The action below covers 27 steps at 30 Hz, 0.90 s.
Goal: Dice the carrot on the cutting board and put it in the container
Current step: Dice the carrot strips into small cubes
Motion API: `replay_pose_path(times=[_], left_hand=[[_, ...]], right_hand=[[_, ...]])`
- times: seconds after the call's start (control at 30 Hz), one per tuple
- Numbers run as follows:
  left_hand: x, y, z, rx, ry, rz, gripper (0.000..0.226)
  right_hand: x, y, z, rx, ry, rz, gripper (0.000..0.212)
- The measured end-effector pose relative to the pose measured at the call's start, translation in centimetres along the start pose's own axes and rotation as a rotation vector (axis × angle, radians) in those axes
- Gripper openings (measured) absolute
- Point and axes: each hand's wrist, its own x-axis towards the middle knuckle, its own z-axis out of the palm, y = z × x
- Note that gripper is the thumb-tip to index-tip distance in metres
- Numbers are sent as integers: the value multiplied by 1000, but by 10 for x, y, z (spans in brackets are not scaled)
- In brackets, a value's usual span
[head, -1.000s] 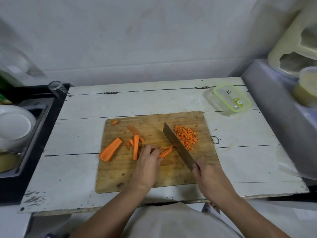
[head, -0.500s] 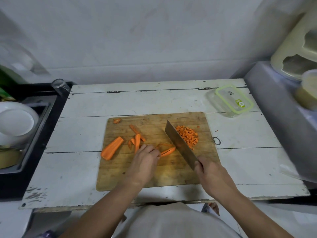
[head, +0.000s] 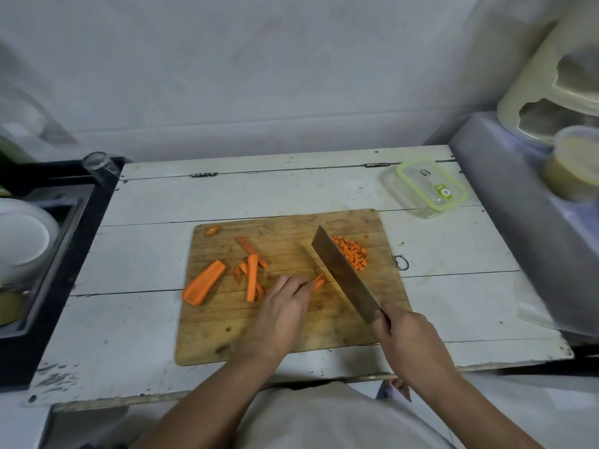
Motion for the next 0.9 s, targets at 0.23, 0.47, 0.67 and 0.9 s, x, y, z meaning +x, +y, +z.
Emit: replay_pose_path(times=[0.23,0.47,0.67,0.9], left_hand=[[-2,-9,1,88,-37,54,64],[-6,-9,2,88,-62,50,63],[-8,-9,1,50,-54,50,59],[-11,-8,0,2,-3,38,55]], right_hand=[[-7,-16,3,-274,52,-72,22],[-14,-26,7,-469,-34,-92,11],[-5,-39,11,-521,-127,-72,20],[16,-31,23,-331,38,-30,15]])
